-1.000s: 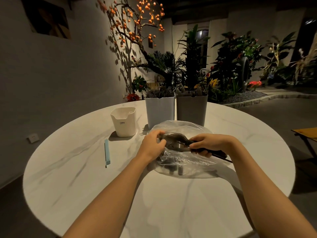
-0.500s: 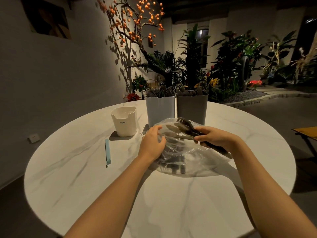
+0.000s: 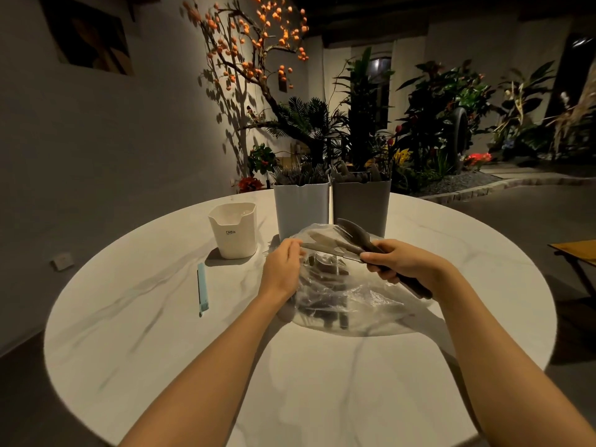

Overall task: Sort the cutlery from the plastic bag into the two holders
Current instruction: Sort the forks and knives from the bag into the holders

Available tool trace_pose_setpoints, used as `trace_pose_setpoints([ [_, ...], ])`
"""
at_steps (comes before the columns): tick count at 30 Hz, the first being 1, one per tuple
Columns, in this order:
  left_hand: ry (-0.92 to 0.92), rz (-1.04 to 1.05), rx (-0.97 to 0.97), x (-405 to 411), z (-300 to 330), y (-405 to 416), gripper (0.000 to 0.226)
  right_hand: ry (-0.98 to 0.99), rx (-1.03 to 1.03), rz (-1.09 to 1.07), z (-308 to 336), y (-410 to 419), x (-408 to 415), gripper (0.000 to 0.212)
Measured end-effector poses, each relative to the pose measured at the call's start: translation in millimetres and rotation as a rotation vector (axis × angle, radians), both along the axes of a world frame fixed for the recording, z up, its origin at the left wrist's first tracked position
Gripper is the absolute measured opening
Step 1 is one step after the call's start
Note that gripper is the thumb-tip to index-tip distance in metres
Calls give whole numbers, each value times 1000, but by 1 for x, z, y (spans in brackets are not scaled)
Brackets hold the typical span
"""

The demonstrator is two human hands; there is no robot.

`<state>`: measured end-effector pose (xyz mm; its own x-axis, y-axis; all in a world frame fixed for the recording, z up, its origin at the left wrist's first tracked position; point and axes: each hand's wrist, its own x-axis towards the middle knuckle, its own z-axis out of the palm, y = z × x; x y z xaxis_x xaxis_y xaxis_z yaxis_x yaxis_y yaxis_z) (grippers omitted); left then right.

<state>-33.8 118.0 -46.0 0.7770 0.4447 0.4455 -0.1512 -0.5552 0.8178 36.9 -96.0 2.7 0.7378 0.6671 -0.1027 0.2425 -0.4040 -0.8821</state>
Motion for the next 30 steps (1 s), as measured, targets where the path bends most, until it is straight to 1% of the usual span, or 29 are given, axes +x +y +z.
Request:
trace_pose_setpoints([
  [2,-46,-64,-165,0,6,-6,36,-26,-5,49,2,-1,-2,12],
  [3,-47,-82,-206,0,9,-8,36,-34,-14,76,2,-2,-4,13],
  [5,-9,-102,-206,2,10,-10,37,-30,-38,105,3,-2,-8,14],
  [8,70,-106,-181,4,8,-11,34,-22,-78,88,3,-2,-11,17],
  [11,43,-130,-259,0,10,-7,31,-24,-65,112,2,1,-11,21],
  [15,7,-173,-503,-6,15,-4,21,-11,-8,135,2,4,-11,15],
  [18,-16,-223,-709,-9,18,-2,12,70,93,141,3,4,-10,13],
  [21,-7,-280,-879,-11,20,-5,13,111,163,145,2,4,-8,11],
  [23,21,-347,-906,-13,21,-12,19,101,166,174,1,6,-8,12],
  [25,39,-385,-874,-14,22,-21,24,72,141,200,-1,9,-7,14],
  [27,37,-352,-876,-15,23,-27,24,55,130,185,-4,10,-4,16],
  [30,15,-226,-943,-14,23,-26,24,82,171,92,-6,10,1,15],
])
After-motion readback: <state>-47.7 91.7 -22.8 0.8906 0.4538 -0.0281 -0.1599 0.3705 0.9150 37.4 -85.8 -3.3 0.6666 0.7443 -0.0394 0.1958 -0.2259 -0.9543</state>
